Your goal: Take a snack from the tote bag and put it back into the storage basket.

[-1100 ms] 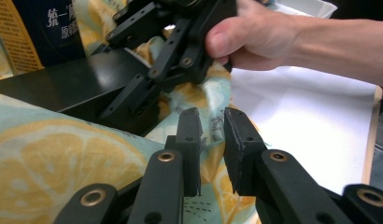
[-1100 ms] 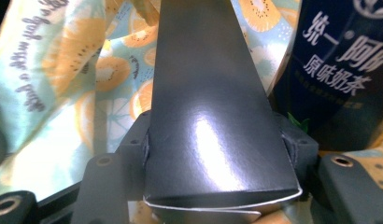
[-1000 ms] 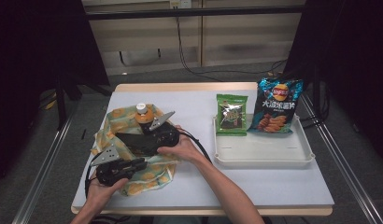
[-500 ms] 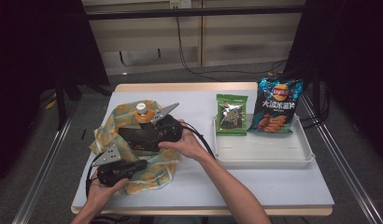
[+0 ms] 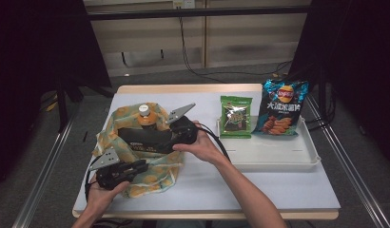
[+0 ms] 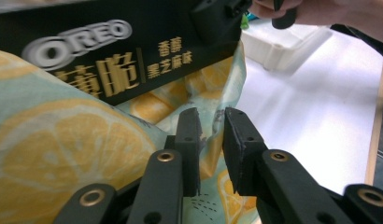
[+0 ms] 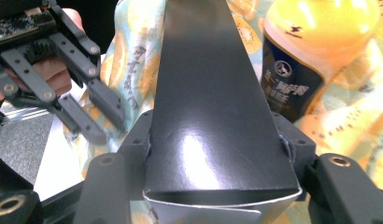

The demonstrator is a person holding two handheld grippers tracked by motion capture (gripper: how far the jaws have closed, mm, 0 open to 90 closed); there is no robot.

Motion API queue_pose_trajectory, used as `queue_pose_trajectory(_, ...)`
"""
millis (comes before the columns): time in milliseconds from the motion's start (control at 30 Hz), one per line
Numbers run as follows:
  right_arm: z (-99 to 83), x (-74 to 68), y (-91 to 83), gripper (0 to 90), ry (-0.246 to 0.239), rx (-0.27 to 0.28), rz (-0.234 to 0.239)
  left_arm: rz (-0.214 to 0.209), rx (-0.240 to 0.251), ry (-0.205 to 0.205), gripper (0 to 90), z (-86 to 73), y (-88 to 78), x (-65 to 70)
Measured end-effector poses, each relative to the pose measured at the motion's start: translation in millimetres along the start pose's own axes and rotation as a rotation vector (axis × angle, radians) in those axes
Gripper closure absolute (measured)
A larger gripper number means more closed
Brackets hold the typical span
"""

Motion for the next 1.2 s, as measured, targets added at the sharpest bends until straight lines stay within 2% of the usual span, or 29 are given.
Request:
queue_pose_trajectory(100,-4.3,0.2,-6.7,43.2,-0.002,0.008,-0.002,0.010,0.010,-0.003,73.3,0.1,-1.7,0.1)
queue_pose_trajectory(233,-7.9,3.6,-15.8,43.3,0.019,0.023,-0.010,0.027,0.021,-0.015,68.9,0.6,-3.1,-1.8)
queue_pose_trajectory(400,-7.3,3.0,-29.5,43.3,0.025,0.058,-0.006,0.016,0.048,-0.022,65.7,1.5,-4.1,-0.8)
queue_pose_trajectory(600,-5.8,2.4,-40.6,43.3,0.018,0.094,-0.019,0.007,0.068,-0.004,60.7,2.7,-6.4,2.8)
queue_pose_trajectory(700,-2.9,2.3,-44.7,43.3,0.016,0.116,-0.019,0.023,0.072,-0.002,55.4,3.2,-8.8,4.3)
queue_pose_trajectory(767,-0.4,3.0,-47.5,43.3,0.014,0.131,-0.022,0.018,0.093,-0.004,49.8,4.2,-9.8,5.3)
queue_pose_trajectory(900,2.5,5.8,-53.0,43.3,0.015,0.157,-0.033,0.054,0.116,-0.026,38.0,5.7,-15.3,5.2)
queue_pose_trajectory(1000,2.3,6.8,-57.5,43.3,0.017,0.168,-0.031,0.060,0.135,-0.034,30.8,7.0,-18.4,6.4)
queue_pose_trajectory(1033,1.9,7.5,-59.4,43.3,0.016,0.171,-0.037,0.076,0.129,-0.028,29.4,6.9,-18.6,6.9)
queue_pose_trajectory(1200,-1.3,8.9,-72.5,43.3,0.013,0.193,-0.049,0.079,0.127,-0.019,20.3,8.4,-17.7,11.2)
Point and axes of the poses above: each handheld gripper's, and its own axes: y roughly forward along the jaws, z roughly out of its top, x roughly to its right, the point moved 6 cm from there along y, roughly forward along the jaws, and after that the axes turned 11 degrees about -x, right-handed, at the moved point
